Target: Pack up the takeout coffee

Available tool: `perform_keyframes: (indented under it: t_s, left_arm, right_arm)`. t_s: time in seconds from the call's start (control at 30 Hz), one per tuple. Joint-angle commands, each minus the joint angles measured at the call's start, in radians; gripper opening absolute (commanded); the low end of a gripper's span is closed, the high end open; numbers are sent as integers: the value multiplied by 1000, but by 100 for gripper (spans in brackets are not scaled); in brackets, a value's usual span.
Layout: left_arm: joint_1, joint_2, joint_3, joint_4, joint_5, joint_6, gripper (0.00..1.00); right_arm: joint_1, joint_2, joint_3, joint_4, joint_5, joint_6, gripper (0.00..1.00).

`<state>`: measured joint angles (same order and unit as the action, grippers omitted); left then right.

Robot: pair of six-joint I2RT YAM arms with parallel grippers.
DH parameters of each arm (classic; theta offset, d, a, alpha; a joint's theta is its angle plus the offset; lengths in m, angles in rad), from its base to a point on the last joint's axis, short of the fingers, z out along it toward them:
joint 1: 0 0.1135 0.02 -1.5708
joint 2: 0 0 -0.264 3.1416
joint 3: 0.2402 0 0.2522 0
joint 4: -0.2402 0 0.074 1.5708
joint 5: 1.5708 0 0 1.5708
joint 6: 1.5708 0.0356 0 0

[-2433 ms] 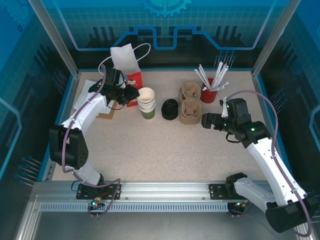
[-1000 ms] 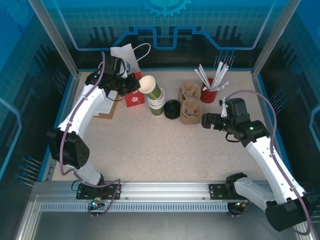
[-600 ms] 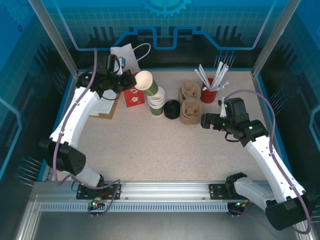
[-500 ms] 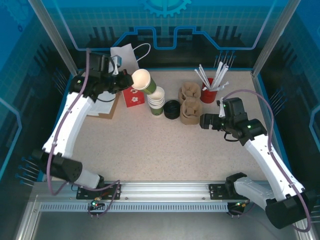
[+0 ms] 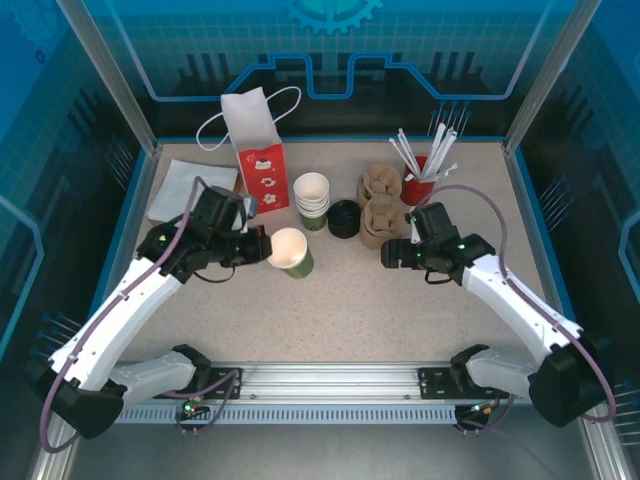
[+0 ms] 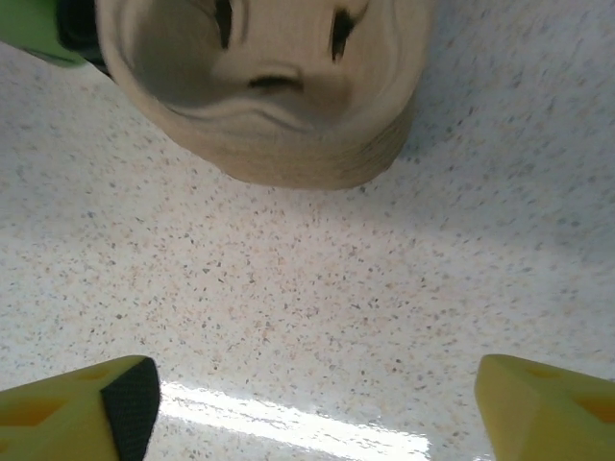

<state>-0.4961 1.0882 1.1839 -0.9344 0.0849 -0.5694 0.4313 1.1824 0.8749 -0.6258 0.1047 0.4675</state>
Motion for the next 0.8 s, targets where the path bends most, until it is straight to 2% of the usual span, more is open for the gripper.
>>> perform_keyframes:
  t_s: [0.0, 0.37, 0.53, 0.77]
  left_arm:
    - [-42, -2, -45, 12, -69, -55, 0]
    - [-203, 196, -45, 133, -91, -91, 1]
    - [-246, 260, -33, 168, -84, -108, 1]
    - [-282, 319, -23, 198, -68, -130, 2]
  right_arm:
    - [43, 65, -22, 100, 39, 69, 83]
    - [59, 229, -10, 244, 202, 111, 78]
    - [21, 266, -1, 277, 223, 100, 78]
    - [-61, 316, 56, 308, 191, 80, 78]
